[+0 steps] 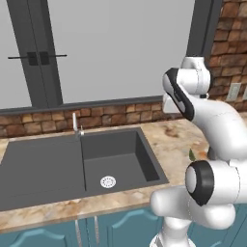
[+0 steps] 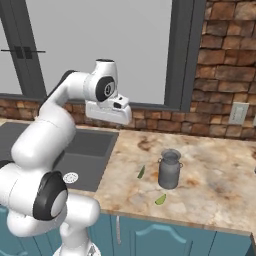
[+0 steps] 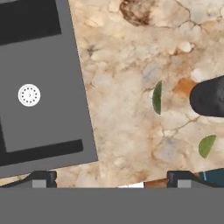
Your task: Pick up all produce items and place them in the sink. Turn on the sink faucet to wash them. Then turn the sink off and put them in the tray.
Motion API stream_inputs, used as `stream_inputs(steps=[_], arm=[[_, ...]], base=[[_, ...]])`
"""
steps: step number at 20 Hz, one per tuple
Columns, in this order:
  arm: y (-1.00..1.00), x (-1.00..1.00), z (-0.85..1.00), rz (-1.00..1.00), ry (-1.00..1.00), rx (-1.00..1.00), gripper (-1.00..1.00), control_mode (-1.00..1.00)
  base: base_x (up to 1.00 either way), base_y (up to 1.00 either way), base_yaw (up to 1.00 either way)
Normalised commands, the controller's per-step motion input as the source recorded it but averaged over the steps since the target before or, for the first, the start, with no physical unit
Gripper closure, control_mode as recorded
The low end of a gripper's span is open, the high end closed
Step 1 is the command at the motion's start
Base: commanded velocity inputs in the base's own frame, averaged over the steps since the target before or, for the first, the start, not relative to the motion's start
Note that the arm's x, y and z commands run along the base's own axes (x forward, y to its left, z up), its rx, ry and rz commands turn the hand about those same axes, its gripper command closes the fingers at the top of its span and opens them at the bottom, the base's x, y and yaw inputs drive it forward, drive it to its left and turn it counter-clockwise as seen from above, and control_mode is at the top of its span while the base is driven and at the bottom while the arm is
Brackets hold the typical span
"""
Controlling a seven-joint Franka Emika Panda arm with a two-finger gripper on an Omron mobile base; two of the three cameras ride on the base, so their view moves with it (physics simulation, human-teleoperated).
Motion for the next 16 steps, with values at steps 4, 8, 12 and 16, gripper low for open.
stream_inputs(steps=[4, 8, 12, 16], arm=[[-0.46, 0.00, -0.43, -0.09, 0.04, 0.00, -1.00, -1.00], [-0.23, 0.00, -0.46, -0.05, 0.00, 0.00, -1.00, -1.00], [-0.05, 0.00, -0.47, -0.06, 0.00, 0.00, -1.00, -1.00], [0.00, 0.00, -0.50, -0.08, 0.00, -0.01, -1.00, -1.00]], base=[[0.00, 0.00, 0.00], [0.00, 0.00, 0.00], [0.00, 0.00, 0.00], [0.00, 0.00, 0.00]])
